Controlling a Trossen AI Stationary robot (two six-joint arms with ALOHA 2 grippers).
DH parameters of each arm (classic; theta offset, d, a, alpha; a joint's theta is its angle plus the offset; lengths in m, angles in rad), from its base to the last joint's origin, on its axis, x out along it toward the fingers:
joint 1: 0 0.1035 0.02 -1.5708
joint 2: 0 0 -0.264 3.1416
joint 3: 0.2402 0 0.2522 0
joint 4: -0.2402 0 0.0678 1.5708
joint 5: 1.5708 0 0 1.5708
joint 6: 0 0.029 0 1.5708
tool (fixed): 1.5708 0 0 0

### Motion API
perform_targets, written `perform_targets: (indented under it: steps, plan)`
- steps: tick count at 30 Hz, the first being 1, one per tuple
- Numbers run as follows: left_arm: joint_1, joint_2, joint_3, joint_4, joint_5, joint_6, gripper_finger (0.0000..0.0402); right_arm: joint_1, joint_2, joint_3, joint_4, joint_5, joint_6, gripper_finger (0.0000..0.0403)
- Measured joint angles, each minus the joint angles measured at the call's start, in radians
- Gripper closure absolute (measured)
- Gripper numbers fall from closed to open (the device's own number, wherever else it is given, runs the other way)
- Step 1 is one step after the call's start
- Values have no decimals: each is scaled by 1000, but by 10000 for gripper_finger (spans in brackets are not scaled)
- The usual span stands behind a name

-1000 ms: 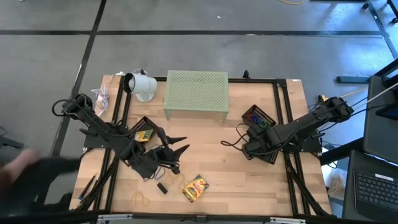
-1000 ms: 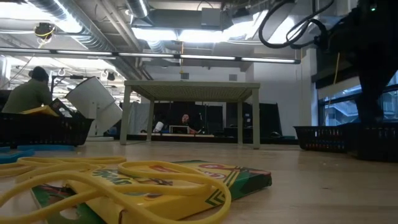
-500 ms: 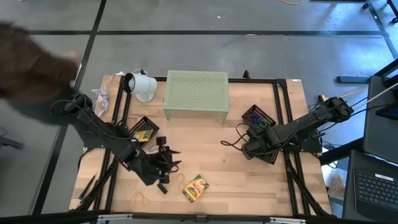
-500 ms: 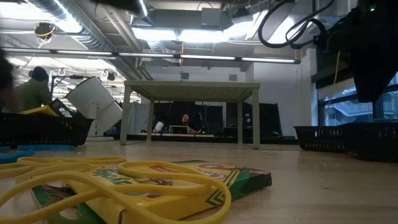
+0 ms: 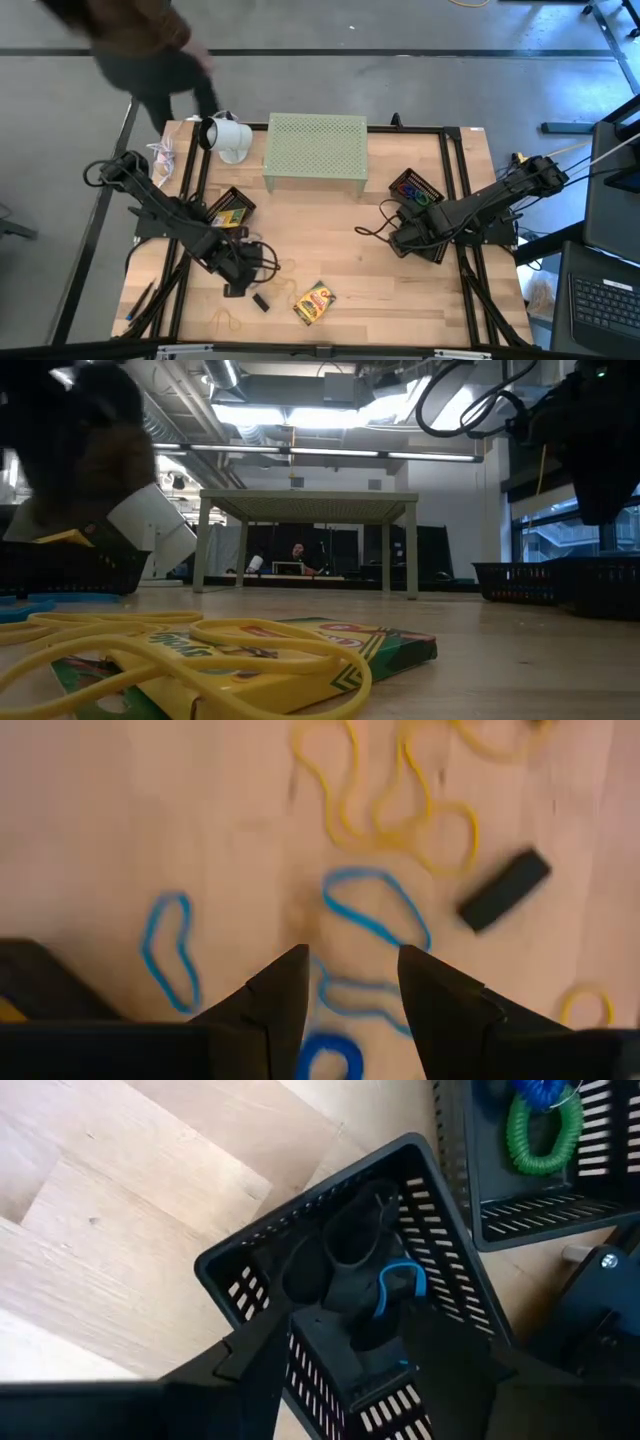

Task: Pick & Place Office Desk Supplies
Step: Put the blue rubber band into the bottom right black bin

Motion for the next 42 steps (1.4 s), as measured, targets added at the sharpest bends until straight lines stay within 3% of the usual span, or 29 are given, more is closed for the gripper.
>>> perform_targets:
  steps: [10, 15, 19, 29, 42]
  plan:
    - [-18, 0, -162, 6, 45, 0, 251, 0, 0, 0, 53, 29, -44, 208]
    - [-18, 0, -241, 44, 107, 34, 252, 0, 0, 0, 73, 35, -49, 208]
    - [-17, 0, -292, 110, 98, 65, 251, 0, 0, 0, 77, 37, -50, 208]
    - [-17, 0, -309, 188, 75, 154, 264, 0, 0, 0, 78, 70, -53, 208]
    - [-16, 1, -336, 240, 58, 153, 302, 0, 0, 0, 104, 114, -52, 208]
